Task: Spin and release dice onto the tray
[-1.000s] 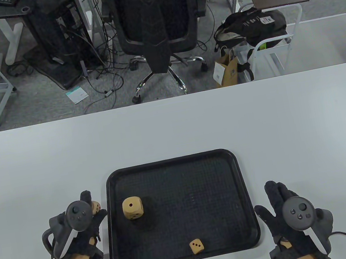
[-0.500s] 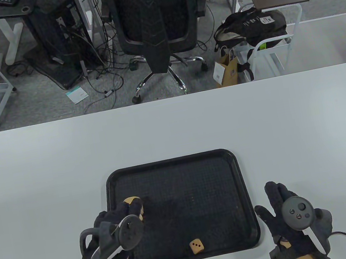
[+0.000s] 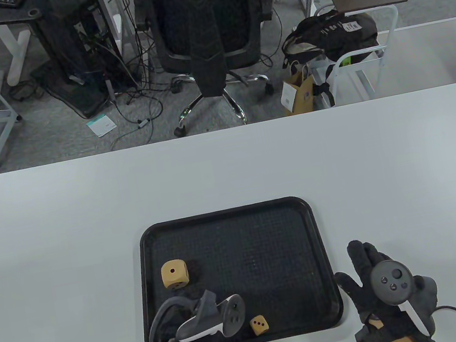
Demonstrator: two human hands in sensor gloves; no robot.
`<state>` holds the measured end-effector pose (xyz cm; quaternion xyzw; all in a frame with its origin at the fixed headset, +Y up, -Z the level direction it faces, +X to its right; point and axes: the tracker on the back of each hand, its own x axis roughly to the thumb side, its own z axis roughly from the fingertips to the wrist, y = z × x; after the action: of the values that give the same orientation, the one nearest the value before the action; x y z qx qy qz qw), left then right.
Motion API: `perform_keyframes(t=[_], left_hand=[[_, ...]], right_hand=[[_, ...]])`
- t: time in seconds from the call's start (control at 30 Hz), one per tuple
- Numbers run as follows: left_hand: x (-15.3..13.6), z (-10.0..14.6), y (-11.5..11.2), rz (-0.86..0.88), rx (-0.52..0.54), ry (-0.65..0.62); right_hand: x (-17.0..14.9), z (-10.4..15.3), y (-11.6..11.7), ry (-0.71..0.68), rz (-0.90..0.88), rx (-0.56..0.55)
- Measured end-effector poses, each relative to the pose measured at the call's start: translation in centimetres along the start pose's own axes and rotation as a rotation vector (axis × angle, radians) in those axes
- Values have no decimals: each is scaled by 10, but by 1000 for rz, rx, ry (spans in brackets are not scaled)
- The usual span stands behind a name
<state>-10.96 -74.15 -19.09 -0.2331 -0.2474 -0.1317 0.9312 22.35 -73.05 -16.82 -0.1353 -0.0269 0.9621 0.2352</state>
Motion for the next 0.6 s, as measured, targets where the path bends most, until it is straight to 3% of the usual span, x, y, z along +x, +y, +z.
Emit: perform_keyframes(t=[0.1, 0.2, 0.27, 0.33, 0.37, 0.5, 0.6], left_hand=[[5, -1, -1, -34, -16, 12], [-1, -1, 2, -36, 55, 41], [-6, 4, 9, -41, 166, 154], [-6, 21, 18, -140, 376, 162], [-6, 25, 22, -162, 410, 161], [-25, 42, 37, 60, 435, 146], [-36, 52, 41, 115, 487, 147]], right_hand=[[0, 0, 0, -3, -3, -5], [0, 0, 0, -3, -2, -5], [0, 0, 0, -2, -3, -6], [0, 0, 0, -2, 0, -13], [0, 0, 0, -2, -1, -13], [0, 0, 1, 0, 3, -7], [1, 1, 1, -3, 3, -12]])
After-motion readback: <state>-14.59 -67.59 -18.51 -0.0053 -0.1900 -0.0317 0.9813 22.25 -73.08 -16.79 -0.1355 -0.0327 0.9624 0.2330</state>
